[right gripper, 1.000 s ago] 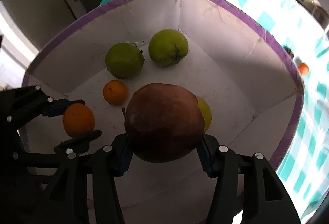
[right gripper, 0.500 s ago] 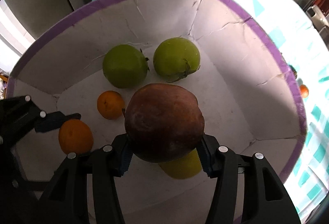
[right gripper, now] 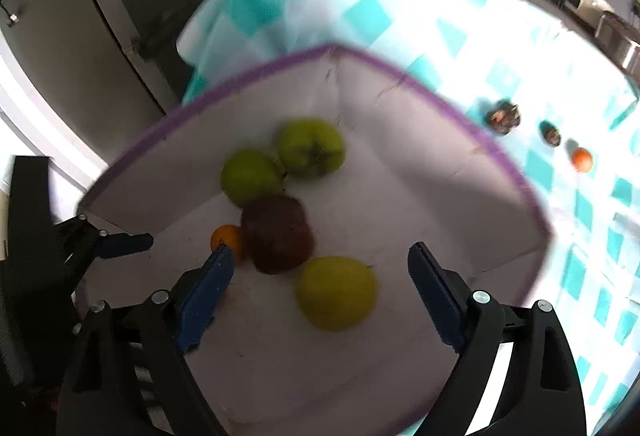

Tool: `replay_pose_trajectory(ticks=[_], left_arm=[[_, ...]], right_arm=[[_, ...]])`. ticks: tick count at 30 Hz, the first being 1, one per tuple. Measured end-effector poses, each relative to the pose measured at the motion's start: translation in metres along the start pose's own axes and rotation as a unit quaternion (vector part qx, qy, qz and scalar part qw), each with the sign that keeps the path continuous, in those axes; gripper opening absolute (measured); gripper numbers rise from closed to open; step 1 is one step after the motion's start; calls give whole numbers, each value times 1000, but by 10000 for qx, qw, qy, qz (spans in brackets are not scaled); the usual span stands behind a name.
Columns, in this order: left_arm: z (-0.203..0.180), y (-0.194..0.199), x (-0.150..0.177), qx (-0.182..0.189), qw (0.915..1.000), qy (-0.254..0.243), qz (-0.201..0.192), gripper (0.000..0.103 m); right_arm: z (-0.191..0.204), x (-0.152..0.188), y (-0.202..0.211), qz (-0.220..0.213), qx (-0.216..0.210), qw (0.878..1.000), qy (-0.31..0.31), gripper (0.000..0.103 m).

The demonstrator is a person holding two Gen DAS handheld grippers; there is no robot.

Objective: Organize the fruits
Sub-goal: 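Withdraw both open tools from the box over the table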

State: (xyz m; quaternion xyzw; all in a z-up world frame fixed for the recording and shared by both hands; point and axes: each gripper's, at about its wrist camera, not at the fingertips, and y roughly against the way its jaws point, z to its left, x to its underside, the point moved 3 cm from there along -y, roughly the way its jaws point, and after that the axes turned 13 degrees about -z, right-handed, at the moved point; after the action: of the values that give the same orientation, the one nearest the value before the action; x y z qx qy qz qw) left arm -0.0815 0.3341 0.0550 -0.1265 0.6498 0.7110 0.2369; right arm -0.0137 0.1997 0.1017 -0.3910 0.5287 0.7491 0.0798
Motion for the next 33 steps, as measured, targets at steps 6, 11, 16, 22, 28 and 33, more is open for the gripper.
replay_pose_trajectory(ticks=[6, 11, 16, 22, 28, 33], left_arm=[[-29, 24, -14, -807, 9954, 467, -210, 89], [-93, 67, -40, -1013, 9847, 1172, -798, 100], [-189, 93, -62, -693, 9811, 1263, -1294, 101], [-300, 100, -72, -90, 9900, 680, -1231, 101], [-353, 94, -82, 64, 9936, 262, -1097, 101], [-366, 80, -84, 122, 9949, 187, -986, 101]], right_arm=[[-55, 7, 71, -596, -80, 9979, 251, 87], [-120, 38, 136, -791, -11, 9961, 395, 87], [-199, 69, 181, -897, 0, 9960, 35, 87], [-271, 123, 215, -823, 70, 9957, -413, 87], [-329, 152, 230, -888, 216, 9900, -1077, 87], [-354, 166, 222, -740, 303, 9886, -1272, 87]])
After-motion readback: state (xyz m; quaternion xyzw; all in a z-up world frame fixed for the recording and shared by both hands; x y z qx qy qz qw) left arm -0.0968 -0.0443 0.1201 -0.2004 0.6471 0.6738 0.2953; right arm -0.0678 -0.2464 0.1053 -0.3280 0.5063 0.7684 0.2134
